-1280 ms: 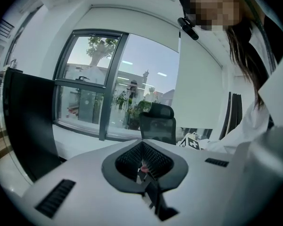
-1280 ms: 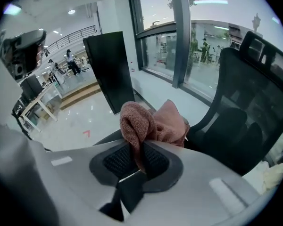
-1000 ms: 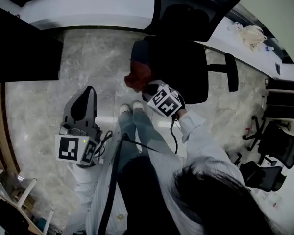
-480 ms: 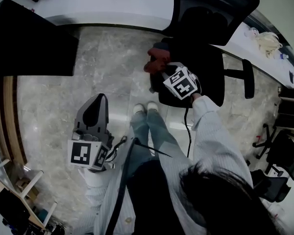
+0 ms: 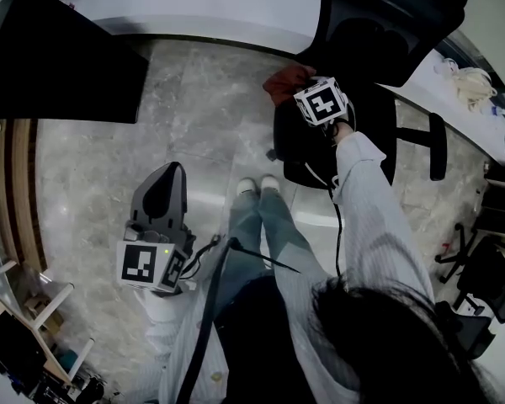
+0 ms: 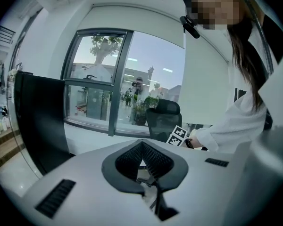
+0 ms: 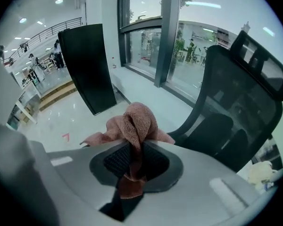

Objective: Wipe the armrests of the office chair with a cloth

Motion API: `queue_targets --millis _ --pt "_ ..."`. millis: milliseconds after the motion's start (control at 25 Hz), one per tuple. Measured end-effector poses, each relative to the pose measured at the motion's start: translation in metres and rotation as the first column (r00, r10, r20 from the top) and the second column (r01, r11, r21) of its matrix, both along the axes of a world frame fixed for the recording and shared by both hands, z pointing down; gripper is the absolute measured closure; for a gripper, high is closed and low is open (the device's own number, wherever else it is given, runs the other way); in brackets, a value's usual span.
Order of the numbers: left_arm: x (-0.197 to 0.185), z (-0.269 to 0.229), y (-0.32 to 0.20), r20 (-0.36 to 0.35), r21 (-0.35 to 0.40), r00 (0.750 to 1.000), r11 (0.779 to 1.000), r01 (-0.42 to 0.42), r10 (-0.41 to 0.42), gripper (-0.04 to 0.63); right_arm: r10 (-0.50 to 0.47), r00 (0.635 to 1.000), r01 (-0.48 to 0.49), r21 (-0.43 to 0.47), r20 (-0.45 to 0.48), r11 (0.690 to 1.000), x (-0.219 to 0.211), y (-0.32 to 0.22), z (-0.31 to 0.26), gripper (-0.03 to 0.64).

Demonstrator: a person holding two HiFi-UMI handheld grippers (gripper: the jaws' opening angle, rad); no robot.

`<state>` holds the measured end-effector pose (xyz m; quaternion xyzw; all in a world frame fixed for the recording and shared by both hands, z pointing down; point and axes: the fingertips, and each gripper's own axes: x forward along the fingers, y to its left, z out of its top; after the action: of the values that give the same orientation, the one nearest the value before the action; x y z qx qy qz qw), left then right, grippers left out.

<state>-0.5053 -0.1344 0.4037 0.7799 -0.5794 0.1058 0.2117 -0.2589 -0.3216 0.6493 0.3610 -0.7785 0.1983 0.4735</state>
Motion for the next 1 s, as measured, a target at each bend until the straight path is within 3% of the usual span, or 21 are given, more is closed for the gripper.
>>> queue_targets --millis 360,640,800,1000 --pt "0.042 -0.015 -0.018 -0.017 0.05 0.994 0.993 -0.104 0.105 0.592 -0.185 0.975 0.191 -0.04 0.123 0.981 -0.027 0.129 -0.026 0.56" --pt "0.079 -0.023 -0.024 -0.028 0.08 0.985 0.982 -0.169 0.172 0.592 -0.218 0.96 0.228 -0.043 0.174 0.973 -0.019 0.209 -0.04 0.56" --pt "0.095 -0.024 -0.022 -0.038 0.087 0.982 0.98 -0.181 0.185 0.592 -0.223 0.957 0.233 -0.033 0.184 0.972 -0.011 0.212 -0.042 0.561" --pt "0.114 -0.015 -0.014 -0.037 0.062 0.975 0.974 -0.216 0.218 0.592 -0.177 0.971 0.18 -0.004 0.162 0.984 -0.007 0.15 -0.031 0.56"
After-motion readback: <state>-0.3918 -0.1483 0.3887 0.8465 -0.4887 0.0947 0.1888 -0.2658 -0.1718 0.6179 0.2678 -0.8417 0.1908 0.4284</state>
